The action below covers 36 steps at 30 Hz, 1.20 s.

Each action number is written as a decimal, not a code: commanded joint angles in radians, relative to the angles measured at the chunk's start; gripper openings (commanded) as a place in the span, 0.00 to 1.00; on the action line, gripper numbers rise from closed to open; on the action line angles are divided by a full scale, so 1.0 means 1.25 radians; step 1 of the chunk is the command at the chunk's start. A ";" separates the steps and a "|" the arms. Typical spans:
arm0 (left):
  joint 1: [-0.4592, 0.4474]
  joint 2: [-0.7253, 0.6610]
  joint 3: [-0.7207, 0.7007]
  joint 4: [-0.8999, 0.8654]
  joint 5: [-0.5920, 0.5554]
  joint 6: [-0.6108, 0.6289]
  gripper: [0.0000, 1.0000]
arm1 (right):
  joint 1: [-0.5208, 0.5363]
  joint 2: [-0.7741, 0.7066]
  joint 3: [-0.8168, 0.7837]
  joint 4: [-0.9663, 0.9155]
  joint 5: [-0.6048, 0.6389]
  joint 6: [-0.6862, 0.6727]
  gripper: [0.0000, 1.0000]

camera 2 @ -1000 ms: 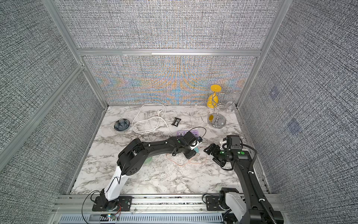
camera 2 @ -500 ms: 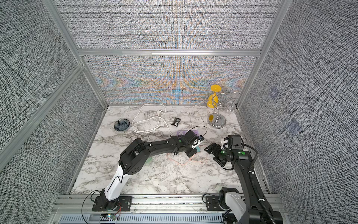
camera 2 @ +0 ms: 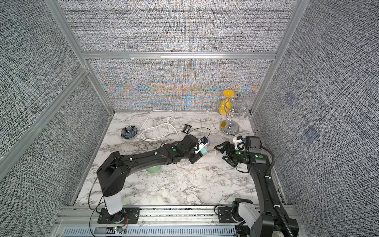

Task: Charge the cordless meat grinders
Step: Pick up the plug from the center of the board.

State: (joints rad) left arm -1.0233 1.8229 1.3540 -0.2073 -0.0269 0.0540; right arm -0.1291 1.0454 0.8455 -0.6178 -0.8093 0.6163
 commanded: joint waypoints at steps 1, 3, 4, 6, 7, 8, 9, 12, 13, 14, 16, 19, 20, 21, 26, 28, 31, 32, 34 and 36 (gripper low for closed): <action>0.001 -0.057 -0.034 0.035 0.008 0.011 0.16 | 0.016 0.021 0.044 0.062 -0.138 0.011 0.93; 0.002 -0.089 -0.050 0.034 0.010 0.010 0.16 | 0.035 0.038 0.075 0.050 -0.138 0.001 0.92; 0.001 -0.101 -0.054 0.030 0.010 0.008 0.15 | 0.042 0.045 0.090 0.040 -0.137 -0.006 0.92; 0.001 -0.121 -0.060 0.021 0.012 0.008 0.15 | 0.059 0.055 0.110 0.042 -0.133 -0.001 0.91; 0.001 -0.128 -0.061 0.018 0.013 0.007 0.15 | 0.071 0.060 0.114 0.049 -0.132 0.004 0.90; 0.001 -0.134 -0.063 0.017 0.013 0.004 0.14 | 0.083 0.067 0.126 0.052 -0.128 0.008 0.90; 0.001 -0.142 -0.067 0.019 0.016 0.002 0.14 | 0.098 0.075 0.148 0.050 -0.126 0.009 0.89; 0.000 -0.158 -0.071 0.015 0.017 0.001 0.14 | 0.147 0.098 0.173 0.040 -0.103 0.005 0.89; 0.000 -0.163 -0.073 0.015 0.015 0.001 0.14 | 0.162 0.105 0.181 0.035 -0.092 0.000 0.89; 0.000 -0.169 -0.077 0.015 0.015 0.000 0.14 | 0.179 0.116 0.190 0.023 -0.080 -0.009 0.88; 0.000 -0.178 -0.081 0.015 0.017 0.000 0.14 | 0.207 0.135 0.208 0.003 -0.060 -0.024 0.87; -0.001 -0.189 -0.084 0.012 0.018 0.000 0.13 | 0.237 0.160 0.217 0.003 -0.048 -0.026 0.85; -0.002 -0.192 -0.088 0.013 0.018 -0.001 0.14 | 0.244 0.167 0.220 0.006 -0.046 -0.027 0.84; -0.002 -0.195 -0.089 0.013 0.019 -0.001 0.13 | 0.249 0.174 0.222 0.007 -0.047 -0.026 0.82; -0.003 -0.207 -0.096 0.014 0.028 -0.010 0.13 | 0.277 0.195 0.232 0.028 -0.057 -0.019 0.69; -0.004 -0.211 -0.097 0.014 0.029 -0.011 0.13 | 0.285 0.201 0.232 0.029 -0.062 -0.019 0.64; -0.004 -0.214 -0.097 0.014 0.035 -0.010 0.14 | 0.290 0.207 0.225 0.021 -0.067 -0.029 0.60; -0.004 -0.215 -0.096 0.011 0.038 -0.009 0.13 | 0.291 0.206 0.221 0.016 -0.068 -0.035 0.59; -0.004 -0.218 -0.094 0.007 0.043 -0.009 0.13 | 0.291 0.203 0.216 0.002 -0.069 -0.048 0.58; -0.003 -0.221 -0.092 0.004 0.050 -0.005 0.13 | 0.291 0.199 0.211 -0.008 -0.075 -0.061 0.58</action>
State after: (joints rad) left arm -1.0260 1.5593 1.2320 -0.2279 0.0101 0.0448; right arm 0.2310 1.2999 1.1141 -0.5961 -0.8673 0.5732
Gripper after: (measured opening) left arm 0.423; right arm 0.582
